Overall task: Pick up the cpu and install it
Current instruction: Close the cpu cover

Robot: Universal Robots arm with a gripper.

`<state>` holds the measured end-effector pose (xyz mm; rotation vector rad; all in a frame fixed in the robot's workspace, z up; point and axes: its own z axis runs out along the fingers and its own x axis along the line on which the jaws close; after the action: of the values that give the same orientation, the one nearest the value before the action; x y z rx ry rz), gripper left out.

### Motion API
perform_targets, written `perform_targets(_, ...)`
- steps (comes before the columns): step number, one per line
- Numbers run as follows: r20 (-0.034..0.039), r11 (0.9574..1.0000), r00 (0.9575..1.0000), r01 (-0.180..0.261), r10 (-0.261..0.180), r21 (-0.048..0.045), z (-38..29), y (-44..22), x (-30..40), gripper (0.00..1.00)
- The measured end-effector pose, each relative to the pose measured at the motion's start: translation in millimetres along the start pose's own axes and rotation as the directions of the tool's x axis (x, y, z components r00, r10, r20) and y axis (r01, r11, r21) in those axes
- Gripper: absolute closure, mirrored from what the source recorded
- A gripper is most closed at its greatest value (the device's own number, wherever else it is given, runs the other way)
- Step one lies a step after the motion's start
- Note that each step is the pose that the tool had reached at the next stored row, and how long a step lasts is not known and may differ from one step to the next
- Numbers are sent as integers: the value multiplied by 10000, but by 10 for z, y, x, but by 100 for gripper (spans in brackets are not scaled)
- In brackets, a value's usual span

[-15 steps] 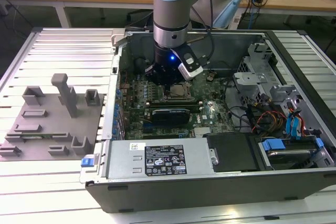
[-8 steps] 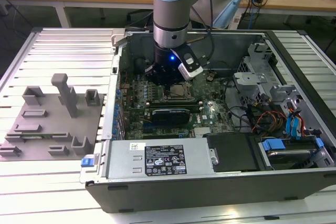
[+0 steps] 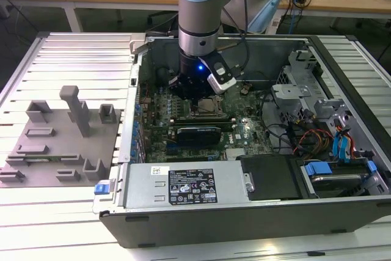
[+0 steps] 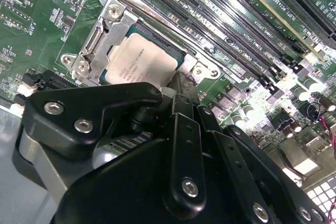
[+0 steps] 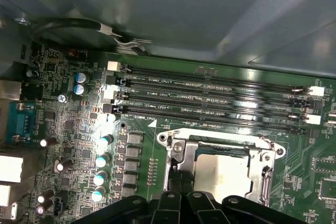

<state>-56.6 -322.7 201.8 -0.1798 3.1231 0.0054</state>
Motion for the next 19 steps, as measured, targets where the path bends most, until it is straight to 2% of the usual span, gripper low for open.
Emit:
perform_targets(6,7,10000,10000,-1,1,-8,-14,2,-1,89)
perform_targets(13,1,10000,10000,0,0,-1,-61,1,-1,89)
perform_targets(19,0,10000,10000,0,0,-1,-62,-13,1,89)
